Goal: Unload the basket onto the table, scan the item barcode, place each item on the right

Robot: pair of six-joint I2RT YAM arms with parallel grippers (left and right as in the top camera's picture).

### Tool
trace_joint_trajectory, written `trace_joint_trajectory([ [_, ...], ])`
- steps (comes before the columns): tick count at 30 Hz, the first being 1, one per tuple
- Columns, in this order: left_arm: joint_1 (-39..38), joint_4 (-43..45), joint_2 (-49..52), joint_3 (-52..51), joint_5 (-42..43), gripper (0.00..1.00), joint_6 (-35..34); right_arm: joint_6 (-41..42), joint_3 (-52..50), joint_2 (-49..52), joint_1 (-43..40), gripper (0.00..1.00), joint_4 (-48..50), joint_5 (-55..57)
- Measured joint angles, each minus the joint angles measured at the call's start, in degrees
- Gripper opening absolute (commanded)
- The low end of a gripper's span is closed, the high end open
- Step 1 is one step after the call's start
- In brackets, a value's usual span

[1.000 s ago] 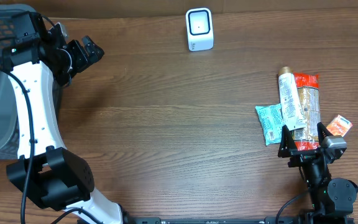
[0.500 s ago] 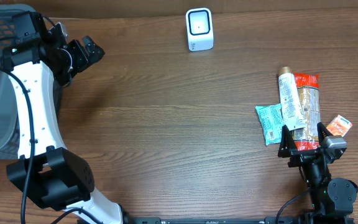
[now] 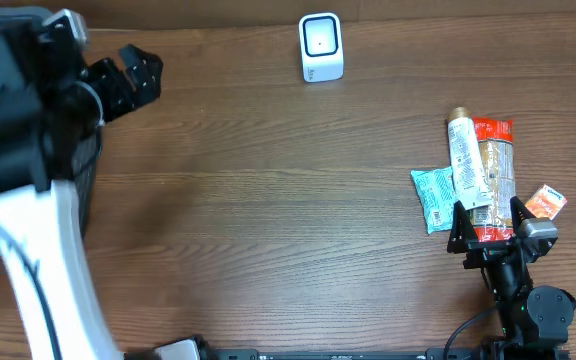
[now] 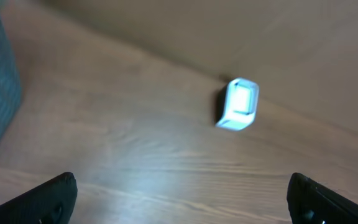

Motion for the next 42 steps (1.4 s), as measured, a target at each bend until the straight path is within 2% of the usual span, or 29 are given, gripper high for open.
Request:
trace_joint_trajectory([
  [7,-5.77,0.00,-10.60,0.39,-0.02,1.00,0.00,0.02,0.00,0.00,0.00,1.00,0.04,0.00],
  [11,-7.76,0.04,-15.87,-3.43,0.07,1.00,0.02,0.00,0.00,-0.04,0.00,1.00,0.02,-0.04],
  [20,-7.89,0.11,-30.86,-29.31,0.70,1.00,-0.04,0.00,0.00,-0.04,0.00,1.00,-0.02,-0.02],
  [23,-7.89,3.08,-36.37,-39.28,1.07,1.00,-0.20,0.00,0.00,-0.04,0.00,1.00,0.02,0.00],
  [27,-7.89,14.36,-43.89,-51.06,1.38,1.00,-0.26,0.00,0.00,-0.04,0.00,1.00,0.02,-0.02],
  [37,-7.89,59.14,-63.23,-77.64,1.79,1.00,-0.20,0.00,0.00,-0.04,0.00,1.00,0.04,0.00],
  [42,-7.98,69.94,-72.17,-87.49,1.27,1.00,-0.22,0.02,0.00,-0.04,0.00,1.00,0.02,0.00],
])
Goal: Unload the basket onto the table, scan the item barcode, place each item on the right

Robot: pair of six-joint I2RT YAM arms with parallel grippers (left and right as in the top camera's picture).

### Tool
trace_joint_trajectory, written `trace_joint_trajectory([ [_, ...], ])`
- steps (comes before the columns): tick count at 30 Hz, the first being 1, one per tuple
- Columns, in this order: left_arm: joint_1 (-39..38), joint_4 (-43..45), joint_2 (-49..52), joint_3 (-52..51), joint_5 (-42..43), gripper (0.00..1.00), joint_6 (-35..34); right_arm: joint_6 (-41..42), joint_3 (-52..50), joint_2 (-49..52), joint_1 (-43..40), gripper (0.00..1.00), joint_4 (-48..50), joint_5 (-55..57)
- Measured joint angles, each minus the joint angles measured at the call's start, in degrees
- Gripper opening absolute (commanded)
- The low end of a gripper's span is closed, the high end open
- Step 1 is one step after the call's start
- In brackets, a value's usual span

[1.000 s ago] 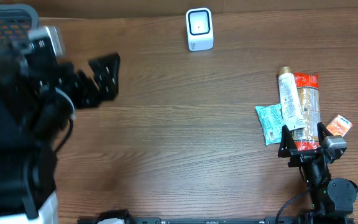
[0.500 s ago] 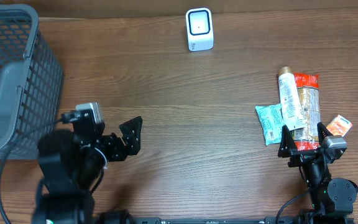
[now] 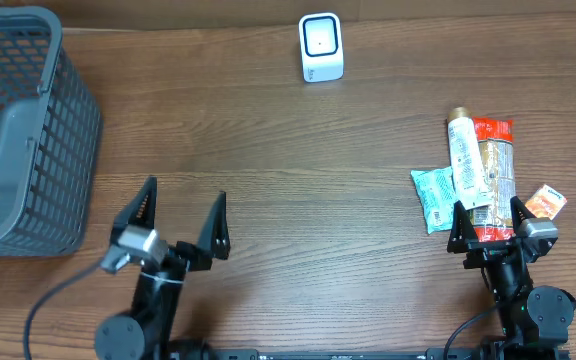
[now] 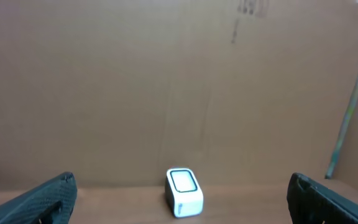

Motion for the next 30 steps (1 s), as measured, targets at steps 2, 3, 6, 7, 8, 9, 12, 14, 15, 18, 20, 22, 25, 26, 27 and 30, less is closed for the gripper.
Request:
trace_joint_trajectory([
  [2,0.00,1.66,-2.25,-2.99,-0.44,1.00,0.00,0.00,0.00,0.00,0.00,1.00,0.00,0.02],
  [3,0.00,1.81,-3.08,-4.15,-0.59,1.00,0.00,0.00,0.00,0.00,0.00,1.00,0.00,0.00],
  [6,0.00,2.86,-5.53,-7.87,-1.16,1.00,-0.02,0.00,0.00,0.00,0.00,1.00,0.00,0.00],
  [7,0.00,3.26,-6.34,-9.14,-1.31,1.00,0.00,-0.04,0.00,0.00,0.00,1.00,0.00,0.00],
  [8,0.00,3.65,-6.99,-10.25,-1.51,1.00,0.00,-0.02,0.00,0.00,0.00,1.00,-0.02,0.00],
  [9,0.00,3.96,-7.61,-11.39,-1.70,1.00,0.00,-0.04,0.00,0.00,0.00,1.00,0.00,0.00],
  [12,0.00,4.81,-8.59,-14.16,-2.40,1.00,0.00,-0.02,0.00,0.00,0.00,1.00,0.00,0.00],
  [14,0.00,4.72,-8.74,-15.98,-2.84,1.00,-0.02,0.00,0.00,0.00,0.00,1.00,0.00,0.00],
  [15,0.00,4.13,-8.74,-16.61,-3.15,1.00,-0.02,0.00,0.00,0.00,0.00,1.00,0.00,0.00],
  [18,0.00,0.44,-8.79,-17.44,-4.96,1.00,-0.02,-0.04,0.00,0.00,0.00,1.00,0.00,0.00],
  [20,0.00,-2.34,-8.79,-17.55,-6.47,1.00,0.02,-0.02,0.00,0.00,0.02,1.00,-0.02,0.00],
  [22,-0.02,-5.88,-8.81,-17.59,-8.57,1.00,0.02,0.00,0.00,0.00,0.00,1.00,0.02,0.00],
  [25,-0.02,-11.39,-8.83,-17.73,-11.30,1.00,0.22,0.00,0.00,0.00,0.00,1.00,0.00,0.00],
  [26,-0.02,-11.54,-8.79,-17.73,-12.04,1.00,0.50,-0.02,0.00,0.00,0.00,1.00,-0.02,-0.02],
  [27,-0.02,-11.54,-8.85,-17.73,-12.55,1.00,1.36,-0.02,0.00,0.00,0.00,1.00,-0.02,-0.02],
  [30,-0.11,-11.65,-8.85,-17.73,-13.57,1.00,5.16,-0.04,0.00,0.00,0.00,1.00,0.00,0.00],
])
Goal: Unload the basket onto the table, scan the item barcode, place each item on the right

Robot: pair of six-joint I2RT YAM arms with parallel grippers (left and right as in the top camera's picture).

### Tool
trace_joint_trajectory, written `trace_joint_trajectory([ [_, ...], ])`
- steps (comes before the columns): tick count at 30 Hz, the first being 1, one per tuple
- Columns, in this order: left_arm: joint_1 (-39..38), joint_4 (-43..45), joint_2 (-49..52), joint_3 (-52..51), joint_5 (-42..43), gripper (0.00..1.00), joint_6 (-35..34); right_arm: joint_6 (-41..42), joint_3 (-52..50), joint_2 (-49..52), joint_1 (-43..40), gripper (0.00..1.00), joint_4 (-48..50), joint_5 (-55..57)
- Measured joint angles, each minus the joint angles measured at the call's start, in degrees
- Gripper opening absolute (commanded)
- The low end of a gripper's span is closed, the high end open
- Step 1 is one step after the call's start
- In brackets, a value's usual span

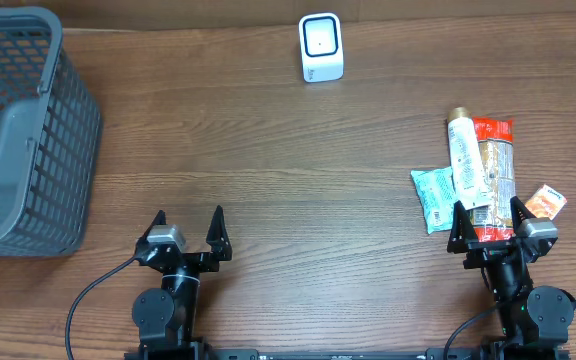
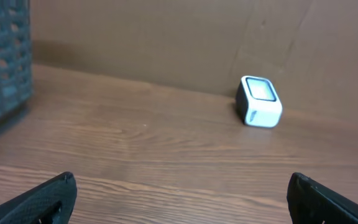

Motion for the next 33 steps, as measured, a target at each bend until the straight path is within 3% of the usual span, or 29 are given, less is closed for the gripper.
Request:
trace_joint_trajectory([
  [9,-0.76,-0.07,0.00,0.00,-1.07,1.00,9.79,0.02,0.00,0.00,0.00,1.00,0.00,0.00],
  [33,-0.76,-0.07,0.00,0.00,-1.07,1.00,10.56,0.02,0.00,0.00,0.00,1.00,0.02,0.00],
])
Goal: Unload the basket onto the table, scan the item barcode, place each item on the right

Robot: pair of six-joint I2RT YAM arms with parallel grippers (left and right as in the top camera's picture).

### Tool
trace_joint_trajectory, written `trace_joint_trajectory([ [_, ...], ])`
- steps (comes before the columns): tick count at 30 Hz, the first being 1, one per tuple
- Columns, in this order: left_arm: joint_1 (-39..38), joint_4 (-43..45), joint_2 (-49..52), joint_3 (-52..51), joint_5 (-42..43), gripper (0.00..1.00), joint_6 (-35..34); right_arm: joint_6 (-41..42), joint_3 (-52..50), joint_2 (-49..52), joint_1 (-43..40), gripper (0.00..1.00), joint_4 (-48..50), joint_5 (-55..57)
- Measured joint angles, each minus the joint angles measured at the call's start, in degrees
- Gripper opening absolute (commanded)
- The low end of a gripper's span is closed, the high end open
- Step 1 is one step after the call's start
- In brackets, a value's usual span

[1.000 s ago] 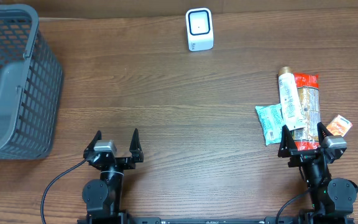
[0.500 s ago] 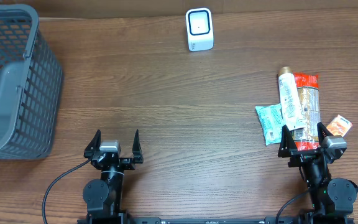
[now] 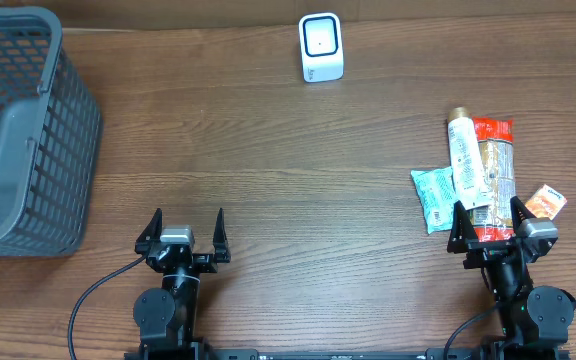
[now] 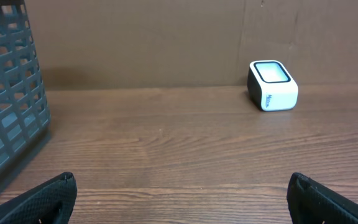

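The white barcode scanner (image 3: 321,47) stands at the back middle of the table, and the left wrist view shows the scanner (image 4: 272,85) ahead to the right. The items lie in a pile at the right: a cream tube (image 3: 463,160), a red packet (image 3: 495,170), a teal packet (image 3: 433,198) and a small orange packet (image 3: 546,202). My left gripper (image 3: 187,224) is open and holds nothing, low near the front edge, far from both. The left gripper (image 4: 180,185) faces the back wall. My right gripper (image 3: 487,218) is open at the pile's near end; whether it touches the pile is unclear.
A grey mesh basket (image 3: 13,130) stands at the far left, and the basket's wall (image 4: 8,106) fills the left of the wrist view. A brown cardboard wall (image 4: 166,37) closes off the back of the table.
My left gripper has turned slightly and now points straight at the back wall, staying open at the same spot near the front edge. The right arm and the items have not moved.
My left arm was raised high at the far left over the basket, gripper open. Then it was down near the front of the table with its gripper tilted upward. Then it sat low near the front edge, where it remains. The right arm stayed still throughout.
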Motion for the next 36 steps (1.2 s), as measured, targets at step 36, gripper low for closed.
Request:
trace_joint_trajectory([
  [36,0.00,0.00,0.00,0.00,0.00,1.00,0.81,0.00,0.00,0.00,0.00,1.00,-0.04,0.00],
])
